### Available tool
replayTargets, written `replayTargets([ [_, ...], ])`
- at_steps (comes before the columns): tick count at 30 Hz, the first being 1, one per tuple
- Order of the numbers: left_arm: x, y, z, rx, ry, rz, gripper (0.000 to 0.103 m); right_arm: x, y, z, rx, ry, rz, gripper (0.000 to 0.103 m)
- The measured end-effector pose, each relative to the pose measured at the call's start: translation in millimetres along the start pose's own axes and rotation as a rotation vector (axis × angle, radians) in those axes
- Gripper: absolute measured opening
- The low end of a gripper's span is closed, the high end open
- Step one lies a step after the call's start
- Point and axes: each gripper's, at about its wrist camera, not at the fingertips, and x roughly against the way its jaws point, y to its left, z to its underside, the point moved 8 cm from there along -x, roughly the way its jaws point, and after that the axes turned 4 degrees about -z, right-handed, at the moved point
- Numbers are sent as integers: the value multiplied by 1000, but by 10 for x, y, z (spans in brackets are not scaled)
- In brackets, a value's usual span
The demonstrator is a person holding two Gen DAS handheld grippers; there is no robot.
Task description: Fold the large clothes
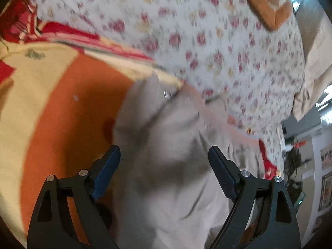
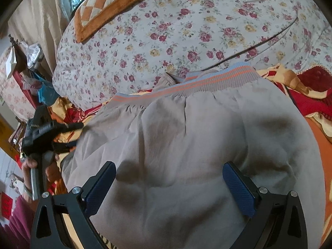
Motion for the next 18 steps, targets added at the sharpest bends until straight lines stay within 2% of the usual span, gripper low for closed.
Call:
replayTargets([
  [2,-1,39,-63,-7,-1,-24,87,-6,-2,-1,0,-1,0,102],
  [7,-301,125,-59,-77,101,-98,87,-21,-4,0,-1,-3,2,103],
  [12,-414,22,-14,-114,166,13,87,-27,-5,3,4,-1,3,103],
  [13,-425,-12,5,-125,178,33,90,-30,-6,4,4,-1,4,103],
  [15,-474,-65,39,-139,198,43,98,-36,-9,1,6,-1,5,103],
  [18,-553,-110,86,-203,228,7,102,-53,-11,-4,12,-1,10,103],
])
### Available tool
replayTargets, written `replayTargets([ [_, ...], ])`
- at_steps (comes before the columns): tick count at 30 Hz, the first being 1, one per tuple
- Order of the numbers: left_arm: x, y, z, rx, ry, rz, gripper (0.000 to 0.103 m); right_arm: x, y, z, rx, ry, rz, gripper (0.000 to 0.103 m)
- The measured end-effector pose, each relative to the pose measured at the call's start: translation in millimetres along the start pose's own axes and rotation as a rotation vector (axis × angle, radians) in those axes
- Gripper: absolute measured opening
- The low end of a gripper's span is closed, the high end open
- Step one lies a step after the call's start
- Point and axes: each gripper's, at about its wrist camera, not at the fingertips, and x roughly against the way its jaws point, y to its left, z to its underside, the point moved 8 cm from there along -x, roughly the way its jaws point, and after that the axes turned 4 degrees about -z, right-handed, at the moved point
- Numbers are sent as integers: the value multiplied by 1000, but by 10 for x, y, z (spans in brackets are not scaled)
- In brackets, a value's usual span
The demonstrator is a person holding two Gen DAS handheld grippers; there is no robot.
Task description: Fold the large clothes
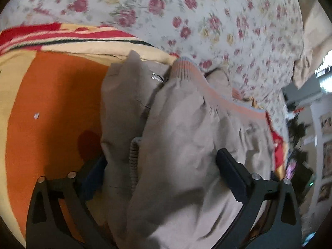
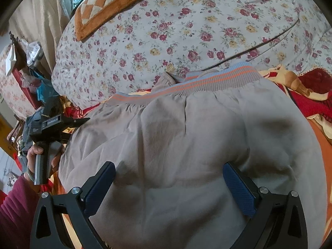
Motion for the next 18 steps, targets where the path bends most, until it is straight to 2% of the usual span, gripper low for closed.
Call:
replayTargets([
  [2,-9,-8,1,-12,12,-13,102,-10,0,-4,7,2,4,103],
  [5,2,-3,13,3,-12,-27,102,-8,5,-7,10,1,5,103],
  [7,-9,-22,33,-3,-26,-73,102,8,2,-26,4,-7,-1,103],
  [11,-85,-87,80,-62,-38,-215,102,74,9,-58,10,-24,-6,103],
  [13,-118,-105,98,-93,-37,-267,102,100,7,-68,40,-25,29,96],
  [15,-127,-100,103,-98,-41,-289,102,120,22,-69,83,-19,60,82],
  [18,-132,-100,110,-96,-41,-288,102,117,40,-58,108,-12,67,82],
])
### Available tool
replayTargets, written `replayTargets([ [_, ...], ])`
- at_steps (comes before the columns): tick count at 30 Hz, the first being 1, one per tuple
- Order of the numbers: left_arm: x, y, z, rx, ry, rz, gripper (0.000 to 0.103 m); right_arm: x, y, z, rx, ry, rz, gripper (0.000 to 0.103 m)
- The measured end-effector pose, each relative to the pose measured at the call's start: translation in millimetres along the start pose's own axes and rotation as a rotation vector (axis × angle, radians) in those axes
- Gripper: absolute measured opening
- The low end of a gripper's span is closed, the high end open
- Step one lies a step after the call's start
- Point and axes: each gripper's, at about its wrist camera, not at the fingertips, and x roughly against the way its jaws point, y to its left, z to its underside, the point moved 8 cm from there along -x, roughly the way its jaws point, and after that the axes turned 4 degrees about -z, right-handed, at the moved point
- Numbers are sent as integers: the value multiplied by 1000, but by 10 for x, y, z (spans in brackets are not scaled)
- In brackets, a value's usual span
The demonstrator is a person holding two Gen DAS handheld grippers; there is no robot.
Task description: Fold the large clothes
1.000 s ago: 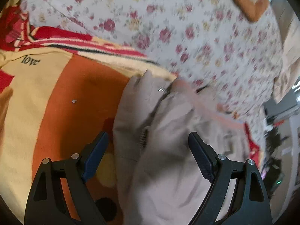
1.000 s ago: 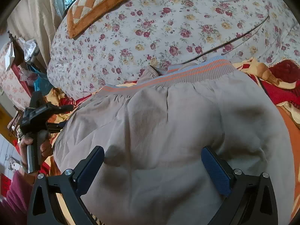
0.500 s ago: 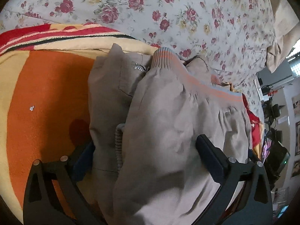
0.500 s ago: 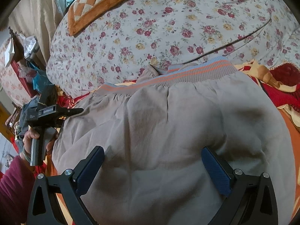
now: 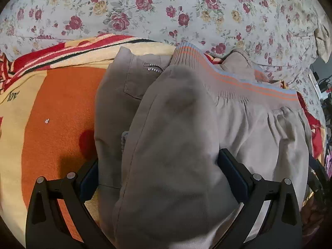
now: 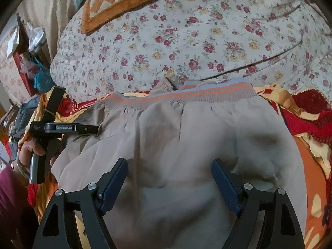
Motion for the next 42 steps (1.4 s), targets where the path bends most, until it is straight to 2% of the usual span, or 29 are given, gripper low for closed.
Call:
replayTargets([
  [11,-12,-2,-7,-2,3,1,102,-4,-32,7,-51,-3,-36,82],
  [17,1,-9,-7,-3,0,-2,102,19,-53,-10,-58,-16,-26,82],
  [20,69,-29,0,-2,-18,21,82,98,-108,-76,-64,-42,-17,82],
  [22,136,-46,-2,15,-24,50,61,155,-199,-113,-82,-57,14,82],
  [23,173,-52,-1,27,-24,68,55,172,-266,-121,-99,-61,25,82],
  [25,276,-55,-10,59,-34,99,30,205,-361,-121,-135,-63,23,82],
  [27,428,-70,-30,78,-63,109,26,244,-456,-114,-179,-63,10,82],
  [30,612,-191,-22,51,-95,91,23,311,-512,-121,-203,-76,-3,82],
  [34,828,-413,-10,26,-117,83,22,368,-591,-106,-190,-78,42,82],
  [37,1049,-634,-27,13,-133,104,21,426,-713,-63,-219,-82,54,82],
  [42,1348,-1305,-93,-50,-147,108,21,537,-1004,-32,-298,-95,77,82],
])
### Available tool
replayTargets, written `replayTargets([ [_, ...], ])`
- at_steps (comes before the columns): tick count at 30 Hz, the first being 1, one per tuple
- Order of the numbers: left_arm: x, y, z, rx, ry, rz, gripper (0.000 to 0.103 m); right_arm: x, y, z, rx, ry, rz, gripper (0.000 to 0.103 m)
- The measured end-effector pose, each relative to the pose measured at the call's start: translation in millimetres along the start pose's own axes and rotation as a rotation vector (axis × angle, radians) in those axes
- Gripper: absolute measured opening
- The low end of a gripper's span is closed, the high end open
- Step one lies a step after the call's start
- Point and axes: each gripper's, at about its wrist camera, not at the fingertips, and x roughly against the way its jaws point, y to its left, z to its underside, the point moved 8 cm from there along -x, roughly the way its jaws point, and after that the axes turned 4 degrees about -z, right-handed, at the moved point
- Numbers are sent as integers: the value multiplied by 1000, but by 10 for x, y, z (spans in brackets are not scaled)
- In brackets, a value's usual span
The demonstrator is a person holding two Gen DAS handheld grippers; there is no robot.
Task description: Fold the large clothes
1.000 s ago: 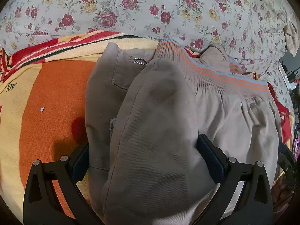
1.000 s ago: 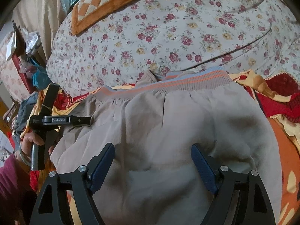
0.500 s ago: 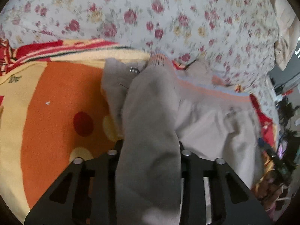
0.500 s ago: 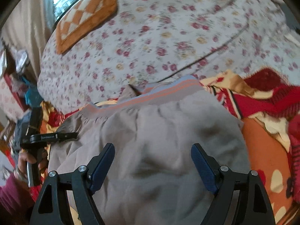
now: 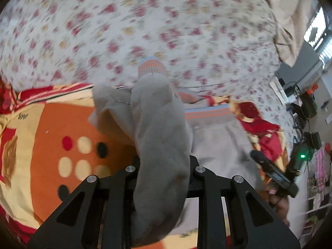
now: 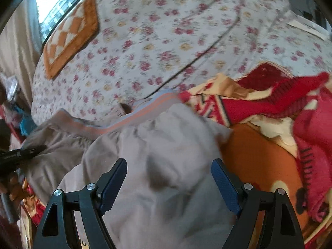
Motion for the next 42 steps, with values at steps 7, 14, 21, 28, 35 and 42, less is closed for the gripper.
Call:
replayTargets([
  [7,-199,-1160,36,-114,38,-9,19,202,-326,-127,-119,-26,9,82],
  [14,-1012,-2085,540,-202,158,46,15,340,-625,-190,-190,-41,43,82],
  [21,-594,-2077,618,-219,162,106,16,504,-690,-196,-248,-68,5,82],
  [28,191,-1282,498,-193,8,24,50,651,-205,-210,-218,-91,-203,87],
  [35,-65,-589,758,-68,5,-44,50,478,238,-5,-296,3,-435,91],
  [42,-605,-854,1395,-131,105,19,50,300,462,315,-333,145,-453,95],
])
